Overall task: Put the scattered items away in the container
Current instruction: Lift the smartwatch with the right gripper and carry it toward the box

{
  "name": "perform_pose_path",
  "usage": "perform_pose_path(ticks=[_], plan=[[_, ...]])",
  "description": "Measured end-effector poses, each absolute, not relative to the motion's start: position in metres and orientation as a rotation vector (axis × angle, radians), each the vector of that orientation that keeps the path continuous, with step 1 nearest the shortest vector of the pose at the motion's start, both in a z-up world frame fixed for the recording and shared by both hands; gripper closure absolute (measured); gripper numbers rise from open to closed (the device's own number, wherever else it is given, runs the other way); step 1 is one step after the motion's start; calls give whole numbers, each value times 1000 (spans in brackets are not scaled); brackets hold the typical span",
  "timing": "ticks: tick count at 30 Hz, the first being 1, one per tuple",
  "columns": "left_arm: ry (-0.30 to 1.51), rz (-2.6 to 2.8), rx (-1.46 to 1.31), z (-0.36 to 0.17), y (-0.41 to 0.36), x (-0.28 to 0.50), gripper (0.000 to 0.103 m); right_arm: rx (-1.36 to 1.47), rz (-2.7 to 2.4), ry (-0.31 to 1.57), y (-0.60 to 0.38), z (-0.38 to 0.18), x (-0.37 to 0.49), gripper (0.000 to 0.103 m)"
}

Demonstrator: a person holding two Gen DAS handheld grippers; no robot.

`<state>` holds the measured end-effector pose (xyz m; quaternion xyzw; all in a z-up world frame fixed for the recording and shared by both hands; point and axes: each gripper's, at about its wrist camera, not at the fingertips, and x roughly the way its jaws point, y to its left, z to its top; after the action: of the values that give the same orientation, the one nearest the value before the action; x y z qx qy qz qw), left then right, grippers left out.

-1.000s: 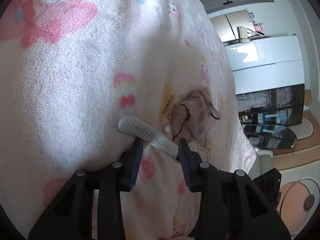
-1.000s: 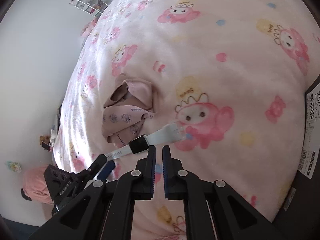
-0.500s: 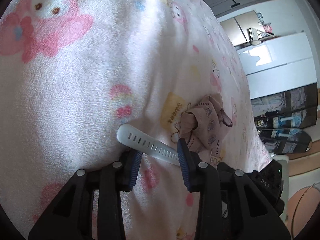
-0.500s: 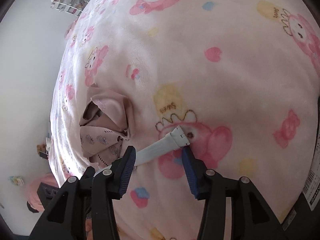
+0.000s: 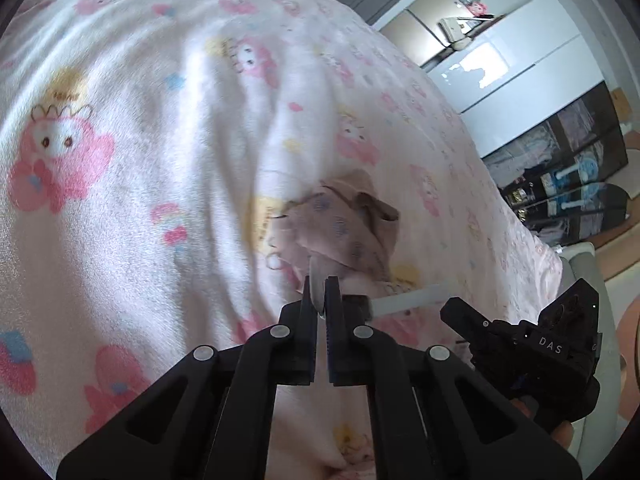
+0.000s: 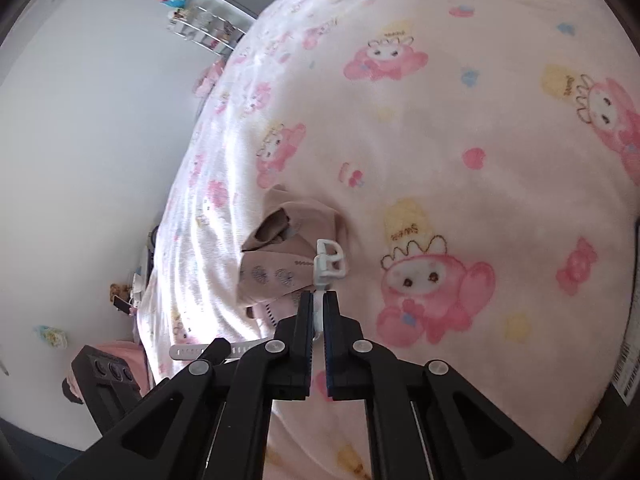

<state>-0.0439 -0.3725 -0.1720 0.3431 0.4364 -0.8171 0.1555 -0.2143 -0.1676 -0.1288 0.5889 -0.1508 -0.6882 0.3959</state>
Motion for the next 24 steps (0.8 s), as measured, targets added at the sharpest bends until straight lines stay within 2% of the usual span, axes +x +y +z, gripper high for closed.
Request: perform_pose_path(ticks=[5,10,19,24], plan=[[1119,-2529,1011,-120,-329,-45,102,1379,-1764,-488,-116,-78,-186,100],[1063,-2672,1044,-86,-275,-55,102,1264,-1876,-488,-63,-33,-170,100],[953,-2803,1038,-29,-188,-52,102,1246,-1896,-542,9,-28,-143,100],[842,-2956,1070,14,-126,-69,102,1212,-1926,-655,61,-23,-133,100]])
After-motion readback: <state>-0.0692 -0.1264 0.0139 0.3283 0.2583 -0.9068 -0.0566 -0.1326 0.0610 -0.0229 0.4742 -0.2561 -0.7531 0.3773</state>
